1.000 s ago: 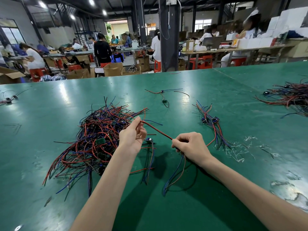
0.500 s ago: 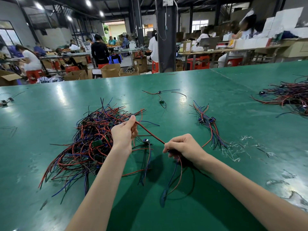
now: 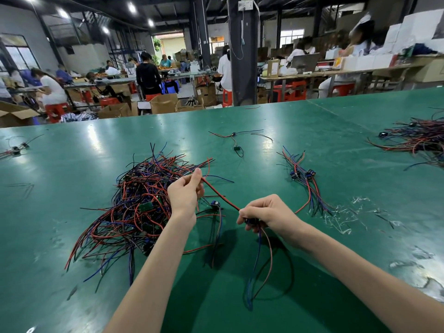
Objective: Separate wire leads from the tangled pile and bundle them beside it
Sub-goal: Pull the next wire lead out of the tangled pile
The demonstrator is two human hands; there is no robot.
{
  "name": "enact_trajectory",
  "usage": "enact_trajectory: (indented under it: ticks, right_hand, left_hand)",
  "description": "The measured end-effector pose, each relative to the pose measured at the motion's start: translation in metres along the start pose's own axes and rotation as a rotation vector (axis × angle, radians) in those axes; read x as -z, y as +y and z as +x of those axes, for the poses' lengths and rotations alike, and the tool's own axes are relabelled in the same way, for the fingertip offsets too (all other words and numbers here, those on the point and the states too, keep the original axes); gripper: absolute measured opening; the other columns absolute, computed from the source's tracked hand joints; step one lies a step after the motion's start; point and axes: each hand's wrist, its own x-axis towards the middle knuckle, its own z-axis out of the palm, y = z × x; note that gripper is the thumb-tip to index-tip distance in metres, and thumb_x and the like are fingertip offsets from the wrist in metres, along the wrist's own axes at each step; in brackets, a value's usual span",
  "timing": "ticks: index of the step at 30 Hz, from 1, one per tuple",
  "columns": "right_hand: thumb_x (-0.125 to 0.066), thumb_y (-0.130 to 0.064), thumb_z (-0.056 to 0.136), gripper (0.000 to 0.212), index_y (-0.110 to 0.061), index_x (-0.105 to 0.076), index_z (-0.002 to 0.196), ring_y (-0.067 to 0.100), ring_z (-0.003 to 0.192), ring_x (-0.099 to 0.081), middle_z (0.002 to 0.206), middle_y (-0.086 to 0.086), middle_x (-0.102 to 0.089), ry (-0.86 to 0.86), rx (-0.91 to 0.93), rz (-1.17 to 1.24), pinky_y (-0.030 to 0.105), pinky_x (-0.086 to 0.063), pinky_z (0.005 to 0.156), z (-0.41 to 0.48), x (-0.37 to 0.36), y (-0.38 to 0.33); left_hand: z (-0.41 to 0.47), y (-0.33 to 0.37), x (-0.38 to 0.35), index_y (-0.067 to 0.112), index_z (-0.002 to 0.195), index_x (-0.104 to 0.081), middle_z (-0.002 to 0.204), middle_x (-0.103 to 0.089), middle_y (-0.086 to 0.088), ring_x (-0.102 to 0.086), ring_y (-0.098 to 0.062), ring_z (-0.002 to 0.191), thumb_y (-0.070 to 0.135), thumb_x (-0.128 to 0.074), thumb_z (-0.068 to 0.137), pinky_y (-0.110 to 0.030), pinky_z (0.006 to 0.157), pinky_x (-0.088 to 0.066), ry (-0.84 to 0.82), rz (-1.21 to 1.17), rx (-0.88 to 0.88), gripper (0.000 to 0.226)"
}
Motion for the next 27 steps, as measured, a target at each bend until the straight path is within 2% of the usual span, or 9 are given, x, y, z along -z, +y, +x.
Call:
enact_trajectory:
  ticks: [5, 7, 11, 14, 20, 24, 27]
  right_hand:
    - [-0.062, -0.010, 0.087, 0.025, -0.008, -0.074, 0.066, 0.010, 0.046, -0.050, 0.053, 0.005, -0.062, 0.077, 0.036, 0.017, 0.017, -0.042, 0.048, 0.002, 0.001, -0.004]
    - [-0.061, -0.008, 0.087, 0.024, -0.006, -0.073, 0.066, 0.009, 0.043, -0.050, 0.051, 0.005, -0.061, 0.137, 0.047, 0.037, 0.016, -0.042, 0.046, 0.002, 0.003, -0.005]
    - [-0.062, -0.005, 0.085, 0.022, -0.002, -0.072, 0.066, 0.009, 0.042, -0.050, 0.050, 0.005, -0.060, 0.219, 0.060, 0.065, 0.016, -0.042, 0.045, 0.004, 0.004, -0.005]
    - [-0.062, -0.005, 0.086, 0.029, -0.009, -0.068, 0.057, 0.010, 0.041, -0.050, 0.050, 0.007, -0.060, 0.251, 0.073, 0.052, 0.018, -0.041, 0.045, 0.006, 0.006, -0.004]
    - [-0.063, -0.008, 0.086, 0.025, -0.007, -0.070, 0.062, 0.011, 0.044, -0.049, 0.051, 0.006, -0.060, 0.261, 0.082, -0.005, 0.018, -0.041, 0.047, 0.006, 0.007, -0.003]
    - [-0.062, -0.005, 0.085, 0.022, -0.005, -0.072, 0.065, 0.010, 0.045, -0.049, 0.050, 0.004, -0.059, 0.216, 0.089, -0.038, 0.018, -0.042, 0.047, 0.004, 0.004, -0.007]
    - [-0.062, -0.005, 0.085, 0.021, -0.003, -0.072, 0.067, 0.010, 0.045, -0.049, 0.051, 0.004, -0.059, 0.182, 0.093, -0.057, 0.018, -0.042, 0.047, 0.002, 0.003, -0.008]
  left_hand:
    - [-0.011, 0.007, -0.006, 0.004, 0.082, -0.066, 0.070, -0.069, -0.001, -0.058, -0.004, 0.053, 0.024, -0.065, 0.084, -0.014, 0.051, -0.051, -0.168, -0.229, 0.126, 0.019]
    - [-0.016, 0.006, -0.010, 0.004, 0.084, -0.067, 0.073, -0.072, 0.000, -0.059, -0.003, 0.054, 0.021, -0.063, 0.086, -0.014, 0.053, -0.051, -0.247, -0.181, 0.128, 0.018]
    - [-0.030, -0.005, -0.020, 0.006, 0.081, -0.069, 0.068, -0.070, 0.003, -0.055, -0.002, 0.054, 0.014, -0.062, 0.088, -0.013, 0.052, -0.047, -0.444, 0.072, 0.104, 0.013]
    - [-0.041, -0.016, -0.027, 0.004, 0.078, -0.069, 0.060, -0.066, 0.001, -0.053, -0.004, 0.052, 0.010, -0.064, 0.087, -0.012, 0.052, -0.045, -0.555, 0.154, 0.092, 0.011]
    - [-0.041, -0.016, -0.030, 0.002, 0.070, -0.070, 0.055, -0.056, -0.004, -0.046, -0.008, 0.048, 0.007, -0.070, 0.082, -0.015, 0.053, -0.044, -0.466, 0.127, 0.021, 0.013]
    - [-0.031, -0.009, -0.024, 0.004, 0.070, -0.072, 0.054, -0.057, 0.000, -0.046, -0.007, 0.047, 0.007, -0.069, 0.083, -0.016, 0.054, -0.045, -0.333, 0.081, -0.031, 0.013]
    - [-0.022, -0.005, -0.017, 0.002, 0.074, -0.071, 0.058, -0.056, -0.003, -0.047, -0.008, 0.048, 0.007, -0.069, 0.083, -0.016, 0.053, -0.045, -0.231, 0.067, -0.068, 0.011]
